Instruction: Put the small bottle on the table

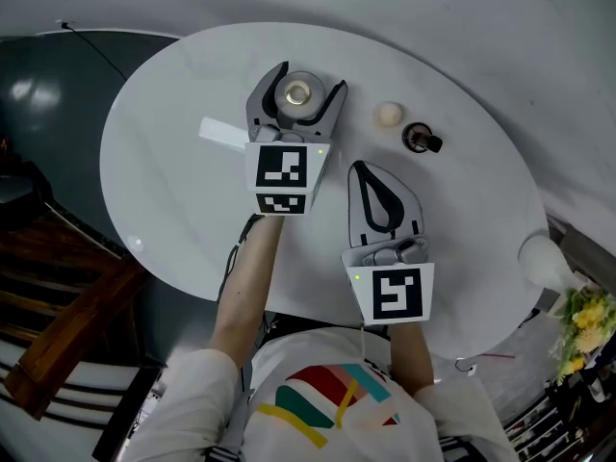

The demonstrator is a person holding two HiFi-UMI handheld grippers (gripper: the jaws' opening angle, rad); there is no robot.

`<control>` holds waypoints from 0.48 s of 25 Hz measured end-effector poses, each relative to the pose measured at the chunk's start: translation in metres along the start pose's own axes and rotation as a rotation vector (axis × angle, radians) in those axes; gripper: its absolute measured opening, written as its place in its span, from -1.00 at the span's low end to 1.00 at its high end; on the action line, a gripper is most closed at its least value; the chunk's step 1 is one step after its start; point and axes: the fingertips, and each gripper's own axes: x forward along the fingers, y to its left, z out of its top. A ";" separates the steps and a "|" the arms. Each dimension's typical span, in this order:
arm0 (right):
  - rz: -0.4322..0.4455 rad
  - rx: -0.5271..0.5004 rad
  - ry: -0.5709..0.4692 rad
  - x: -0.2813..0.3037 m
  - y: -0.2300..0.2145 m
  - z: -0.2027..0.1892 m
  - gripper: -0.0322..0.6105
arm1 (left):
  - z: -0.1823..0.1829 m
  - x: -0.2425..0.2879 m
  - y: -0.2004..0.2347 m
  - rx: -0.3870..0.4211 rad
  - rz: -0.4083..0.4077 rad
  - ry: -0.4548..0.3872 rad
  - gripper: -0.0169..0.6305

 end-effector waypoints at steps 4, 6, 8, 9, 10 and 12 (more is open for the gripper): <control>0.002 -0.003 0.000 -0.002 -0.001 0.001 -0.87 | -0.002 0.002 -0.002 0.018 -0.004 0.017 0.10; 0.008 0.017 -0.016 -0.005 0.001 0.007 -0.87 | -0.002 0.001 -0.002 0.021 -0.001 0.022 0.10; 0.010 0.024 -0.037 -0.009 0.002 0.016 -0.87 | -0.003 0.001 -0.004 0.020 0.000 0.026 0.10; 0.013 0.025 -0.046 -0.012 0.003 0.019 -0.87 | -0.003 0.001 -0.005 0.020 0.000 0.027 0.10; 0.016 0.027 -0.053 -0.014 0.003 0.021 -0.87 | -0.004 0.001 -0.006 0.020 0.000 0.028 0.10; 0.021 0.031 -0.064 -0.017 0.005 0.025 -0.87 | -0.003 0.002 -0.006 0.024 -0.001 0.026 0.10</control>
